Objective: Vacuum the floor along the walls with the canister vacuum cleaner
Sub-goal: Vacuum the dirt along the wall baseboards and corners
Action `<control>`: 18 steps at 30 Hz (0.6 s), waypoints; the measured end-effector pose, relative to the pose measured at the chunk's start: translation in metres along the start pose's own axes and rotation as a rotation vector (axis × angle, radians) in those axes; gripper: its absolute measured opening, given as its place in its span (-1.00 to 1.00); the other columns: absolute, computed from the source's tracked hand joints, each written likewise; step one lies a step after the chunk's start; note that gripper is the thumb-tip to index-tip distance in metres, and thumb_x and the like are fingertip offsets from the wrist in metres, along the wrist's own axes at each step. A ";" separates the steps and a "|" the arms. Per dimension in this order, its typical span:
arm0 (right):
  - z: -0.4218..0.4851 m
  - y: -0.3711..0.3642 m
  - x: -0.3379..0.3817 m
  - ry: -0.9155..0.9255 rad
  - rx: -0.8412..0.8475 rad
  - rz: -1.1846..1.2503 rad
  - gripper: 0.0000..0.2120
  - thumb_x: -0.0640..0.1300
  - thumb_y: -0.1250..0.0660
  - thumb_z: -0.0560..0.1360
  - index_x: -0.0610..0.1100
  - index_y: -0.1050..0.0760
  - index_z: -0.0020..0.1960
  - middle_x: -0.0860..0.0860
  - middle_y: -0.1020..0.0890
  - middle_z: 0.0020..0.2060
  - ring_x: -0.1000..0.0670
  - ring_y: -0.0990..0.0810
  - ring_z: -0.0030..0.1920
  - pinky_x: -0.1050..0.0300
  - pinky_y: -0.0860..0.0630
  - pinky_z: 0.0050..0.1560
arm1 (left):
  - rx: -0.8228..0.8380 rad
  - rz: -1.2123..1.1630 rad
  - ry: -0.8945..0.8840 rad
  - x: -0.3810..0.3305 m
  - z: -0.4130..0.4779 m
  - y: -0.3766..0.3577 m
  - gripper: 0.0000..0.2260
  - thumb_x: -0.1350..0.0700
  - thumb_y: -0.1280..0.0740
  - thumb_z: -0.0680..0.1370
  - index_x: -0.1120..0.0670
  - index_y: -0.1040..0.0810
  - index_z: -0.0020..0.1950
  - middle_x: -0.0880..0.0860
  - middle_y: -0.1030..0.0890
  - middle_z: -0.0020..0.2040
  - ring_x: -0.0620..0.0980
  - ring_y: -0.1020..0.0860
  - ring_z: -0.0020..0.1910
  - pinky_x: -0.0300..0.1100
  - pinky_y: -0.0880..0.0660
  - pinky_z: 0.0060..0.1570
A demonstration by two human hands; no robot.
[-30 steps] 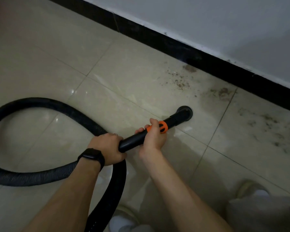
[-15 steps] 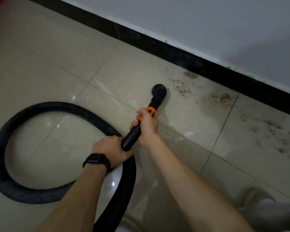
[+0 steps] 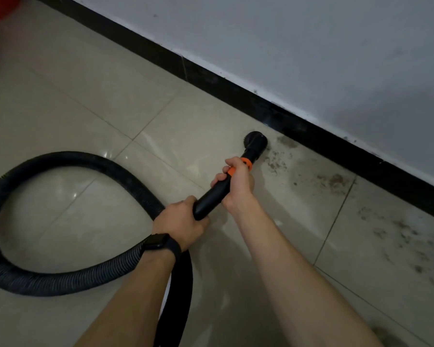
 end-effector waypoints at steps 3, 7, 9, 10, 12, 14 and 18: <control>0.007 -0.001 0.007 0.010 0.011 -0.020 -0.84 -0.32 -0.36 0.45 -0.15 -0.39 -0.17 0.01 -0.43 -0.43 0.03 -0.35 -0.54 0.19 -0.39 -0.47 | -0.005 0.007 -0.004 -0.007 0.007 -0.003 -0.78 -0.18 -0.27 0.52 -0.05 -0.42 -0.01 -0.06 -0.54 -0.18 0.05 -0.53 -0.23 -0.11 -0.51 -0.20; 0.017 -0.004 0.015 0.020 0.008 -0.058 -0.83 -0.32 -0.37 0.45 -0.15 -0.38 -0.17 0.01 -0.43 -0.43 0.03 -0.35 -0.54 0.19 -0.39 -0.49 | 0.016 0.002 0.011 -0.015 0.015 -0.006 -0.76 -0.18 -0.24 0.54 -0.04 -0.41 0.02 -0.06 -0.50 -0.18 0.06 -0.50 -0.23 -0.09 -0.51 -0.18; 0.021 -0.007 0.019 0.027 0.008 -0.091 -0.83 -0.32 -0.37 0.45 -0.14 -0.39 -0.18 0.01 -0.44 -0.43 0.04 -0.35 -0.55 0.20 -0.39 -0.48 | 0.011 -0.009 0.020 -0.019 0.020 -0.007 -0.78 -0.15 -0.25 0.52 -0.03 -0.40 0.02 -0.05 -0.50 -0.17 0.05 -0.48 -0.24 -0.10 -0.48 -0.20; 0.024 -0.009 0.022 0.034 0.007 -0.103 -0.82 -0.32 -0.36 0.45 -0.14 -0.39 -0.19 0.01 -0.44 -0.44 0.04 -0.35 -0.55 0.20 -0.39 -0.48 | 0.005 -0.014 0.025 -0.021 0.022 -0.007 -0.79 -0.14 -0.25 0.52 -0.04 -0.40 0.02 -0.04 -0.50 -0.17 0.05 -0.47 -0.24 -0.11 -0.46 -0.22; 0.030 -0.013 0.027 0.047 0.008 -0.123 -0.82 -0.31 -0.36 0.45 -0.14 -0.38 -0.20 0.01 -0.44 -0.44 0.04 -0.35 -0.56 0.20 -0.39 -0.49 | -0.004 -0.031 0.034 -0.025 0.028 -0.006 -0.79 -0.13 -0.26 0.51 -0.04 -0.41 0.02 -0.02 -0.54 -0.15 0.06 -0.50 -0.21 -0.12 -0.45 -0.23; 0.036 -0.018 0.031 0.055 0.015 -0.145 -0.83 -0.30 -0.36 0.45 -0.14 -0.38 -0.18 0.01 -0.44 -0.44 0.04 -0.36 -0.56 0.20 -0.40 -0.49 | -0.007 -0.055 0.042 -0.027 0.035 -0.006 -0.76 -0.13 -0.27 0.50 -0.03 -0.44 0.06 0.01 -0.60 -0.09 0.09 -0.57 -0.15 -0.09 -0.53 -0.18; 0.048 -0.029 0.031 0.038 0.036 -0.211 -0.85 -0.29 -0.36 0.45 -0.14 -0.40 -0.16 0.01 -0.44 -0.43 0.05 -0.36 -0.57 0.20 -0.40 -0.49 | -0.033 -0.088 0.088 -0.026 0.041 -0.006 -0.75 -0.12 -0.26 0.52 -0.01 -0.44 0.10 0.03 -0.60 -0.07 0.09 -0.56 -0.16 -0.10 -0.52 -0.20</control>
Point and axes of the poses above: each hand's wrist, its own z-axis towards the middle knuckle, its own y-axis out of the back of the hand, x = y × z, the point moved 5 cm from there along z, towards the middle knuckle
